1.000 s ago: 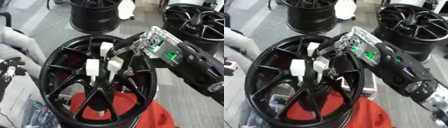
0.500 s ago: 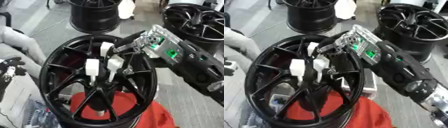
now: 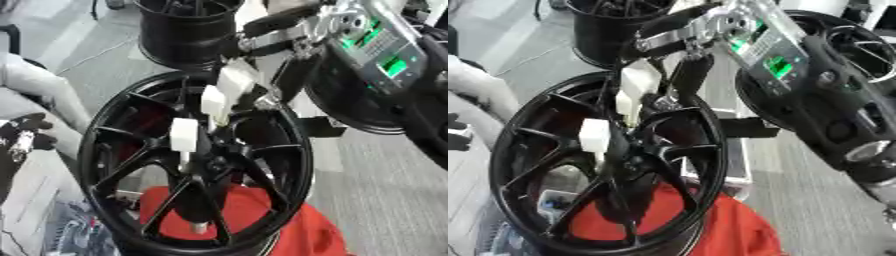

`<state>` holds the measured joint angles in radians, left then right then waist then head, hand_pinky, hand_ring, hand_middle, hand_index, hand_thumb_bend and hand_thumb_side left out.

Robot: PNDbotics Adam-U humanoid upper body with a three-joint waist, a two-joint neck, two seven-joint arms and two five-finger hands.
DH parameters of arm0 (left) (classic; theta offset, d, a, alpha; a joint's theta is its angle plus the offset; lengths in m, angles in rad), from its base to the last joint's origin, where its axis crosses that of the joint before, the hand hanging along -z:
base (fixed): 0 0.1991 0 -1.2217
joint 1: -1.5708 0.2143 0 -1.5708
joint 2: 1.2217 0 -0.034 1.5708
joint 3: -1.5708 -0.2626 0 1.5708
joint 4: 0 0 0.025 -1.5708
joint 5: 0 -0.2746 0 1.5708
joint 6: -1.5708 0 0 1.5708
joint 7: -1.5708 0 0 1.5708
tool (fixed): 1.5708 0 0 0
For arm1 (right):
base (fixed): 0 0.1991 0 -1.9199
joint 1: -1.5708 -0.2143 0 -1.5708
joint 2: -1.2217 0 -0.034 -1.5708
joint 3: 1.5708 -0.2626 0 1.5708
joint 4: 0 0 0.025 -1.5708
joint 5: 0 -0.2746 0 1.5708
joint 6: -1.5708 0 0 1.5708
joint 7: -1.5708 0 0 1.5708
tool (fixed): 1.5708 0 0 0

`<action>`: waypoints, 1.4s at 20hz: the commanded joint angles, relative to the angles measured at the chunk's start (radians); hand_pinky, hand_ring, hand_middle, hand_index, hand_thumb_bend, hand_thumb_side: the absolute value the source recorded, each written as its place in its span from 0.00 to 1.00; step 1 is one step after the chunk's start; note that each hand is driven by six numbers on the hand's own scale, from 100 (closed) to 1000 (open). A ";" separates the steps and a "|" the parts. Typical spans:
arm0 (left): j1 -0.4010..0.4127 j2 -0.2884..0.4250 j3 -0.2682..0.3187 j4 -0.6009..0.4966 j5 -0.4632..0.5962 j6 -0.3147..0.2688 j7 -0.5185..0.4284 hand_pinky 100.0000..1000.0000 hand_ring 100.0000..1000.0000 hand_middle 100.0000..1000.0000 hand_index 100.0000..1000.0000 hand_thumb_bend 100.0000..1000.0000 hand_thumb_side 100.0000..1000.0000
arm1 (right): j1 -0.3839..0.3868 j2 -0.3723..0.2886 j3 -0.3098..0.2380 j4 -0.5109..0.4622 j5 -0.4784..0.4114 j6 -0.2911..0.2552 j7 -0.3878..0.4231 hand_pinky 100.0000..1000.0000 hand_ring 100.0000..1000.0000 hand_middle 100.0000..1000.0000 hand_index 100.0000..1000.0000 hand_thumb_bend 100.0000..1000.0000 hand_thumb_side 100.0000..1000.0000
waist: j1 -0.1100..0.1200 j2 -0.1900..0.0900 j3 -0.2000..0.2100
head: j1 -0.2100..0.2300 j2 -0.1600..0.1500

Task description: Pull the pin out of the wheel hub.

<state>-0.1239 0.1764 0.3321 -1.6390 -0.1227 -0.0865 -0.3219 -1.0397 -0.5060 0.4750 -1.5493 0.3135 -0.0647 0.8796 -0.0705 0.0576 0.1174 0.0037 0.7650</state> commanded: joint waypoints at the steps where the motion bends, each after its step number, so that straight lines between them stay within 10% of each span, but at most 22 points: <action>1: -0.008 0.030 0.010 -0.017 -0.001 0.002 0.006 0.59 0.57 0.62 0.79 0.00 0.67 | 0.033 -0.116 -0.097 -0.071 -0.014 0.022 -0.059 0.50 0.51 0.48 0.62 0.00 0.00 | 0.004 -0.013 -0.004 | 0.009 0.003; 8: -0.010 0.035 0.017 -0.019 0.000 0.004 0.014 0.59 0.57 0.62 0.79 0.00 0.67 | 0.369 -0.310 -0.316 -0.105 0.013 0.087 -0.283 0.50 0.51 0.47 0.62 0.00 0.00 | 0.002 -0.010 -0.016 | 0.019 -0.005; 14: -0.010 0.032 0.025 -0.022 -0.002 0.003 0.022 0.59 0.57 0.62 0.79 0.00 0.67 | 0.699 -0.267 -0.516 -0.002 0.044 0.146 -0.524 0.69 0.69 0.73 0.85 0.00 0.01 | 0.007 -0.001 -0.028 | 0.025 -0.009; 16: -0.009 0.030 0.026 -0.021 -0.002 0.004 0.024 0.59 0.57 0.62 0.79 0.00 0.67 | 0.764 -0.227 -0.568 0.032 0.053 0.155 -0.601 0.77 0.77 0.81 0.90 0.08 0.21 | 0.009 -0.002 -0.033 | 0.026 -0.007; 20: -0.006 0.028 0.026 -0.020 -0.002 0.004 0.024 0.59 0.57 0.62 0.79 0.00 0.67 | 0.829 -0.155 -0.636 0.059 0.031 0.147 -0.776 0.81 0.83 0.85 0.91 0.12 0.38 | 0.012 -0.005 -0.039 | 0.026 -0.005; 28: -0.004 0.025 0.023 -0.020 -0.001 0.003 0.022 0.59 0.57 0.62 0.79 0.00 0.67 | 0.813 -0.114 -0.619 0.022 -0.035 0.102 -0.946 0.78 0.81 0.82 0.90 0.06 0.37 | 0.016 -0.007 -0.035 | 0.022 -0.002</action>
<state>-0.1222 0.1840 0.3513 -1.6396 -0.1227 -0.0820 -0.3016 -0.2119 -0.5998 -0.1404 -1.5020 0.2940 0.0432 -0.0498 -0.0569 0.0600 0.0816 0.0268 0.7640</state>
